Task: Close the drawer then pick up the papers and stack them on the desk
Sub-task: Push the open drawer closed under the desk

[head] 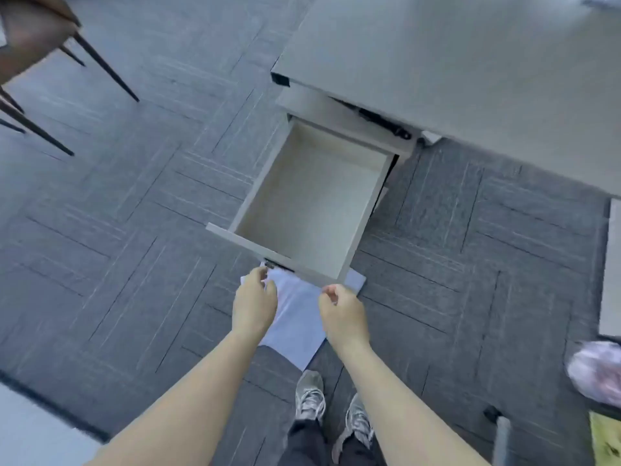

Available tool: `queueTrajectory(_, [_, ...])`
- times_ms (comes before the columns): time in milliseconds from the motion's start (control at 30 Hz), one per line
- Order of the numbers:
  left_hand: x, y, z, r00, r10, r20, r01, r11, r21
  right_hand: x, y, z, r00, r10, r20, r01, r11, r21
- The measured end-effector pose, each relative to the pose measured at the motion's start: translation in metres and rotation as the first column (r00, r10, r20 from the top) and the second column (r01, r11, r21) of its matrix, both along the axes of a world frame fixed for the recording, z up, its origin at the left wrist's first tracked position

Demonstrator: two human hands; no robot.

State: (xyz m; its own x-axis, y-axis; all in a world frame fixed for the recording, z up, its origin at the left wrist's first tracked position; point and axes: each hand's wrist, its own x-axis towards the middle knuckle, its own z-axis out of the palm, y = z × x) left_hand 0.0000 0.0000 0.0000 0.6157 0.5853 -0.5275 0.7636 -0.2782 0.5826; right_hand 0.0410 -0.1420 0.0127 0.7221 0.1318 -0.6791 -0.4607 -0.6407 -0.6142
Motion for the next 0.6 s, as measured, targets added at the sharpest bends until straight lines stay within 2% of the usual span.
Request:
queueTrajectory(100, [0.002, 0.017, -0.027, 0.99, 0.096, -0.1, -0.102, 0.994, -0.05, -0.004, 0.023, -0.034, 0.92, -0.233, -0.315, 0.287, 0.948, 0.137])
queueTrajectory(167, [0.01, 0.023, -0.04, 0.99, 0.098, -0.103, -0.11, 0.988, -0.111, -0.001, 0.031, -0.048, 0.826, -0.346, -0.446, 0.46, 0.87, 0.178])
queueTrajectory(233, [0.019, 0.024, -0.049, 0.993, 0.087, -0.081, -0.097, 0.986, -0.133, 0.004, 0.034, -0.054, 0.762, -0.44, -0.475, 0.58, 0.791, 0.197])
queueTrajectory(300, [0.027, 0.023, -0.054, 0.992, 0.108, -0.06, -0.112, 0.991, -0.077, 0.009, 0.036, -0.056, 0.718, -0.498, -0.486, 0.648, 0.734, 0.206])
queueTrajectory(433, [0.041, 0.02, -0.061, 0.995, 0.084, -0.053, -0.078, 0.992, 0.096, 0.021, 0.035, -0.059, 0.709, -0.527, -0.469, 0.67, 0.711, 0.215])
queueTrajectory(600, [0.076, 0.019, -0.064, 0.998, -0.002, -0.07, 0.02, 0.968, 0.248, 0.058, 0.03, -0.06, 0.744, -0.501, -0.443, 0.637, 0.732, 0.242])
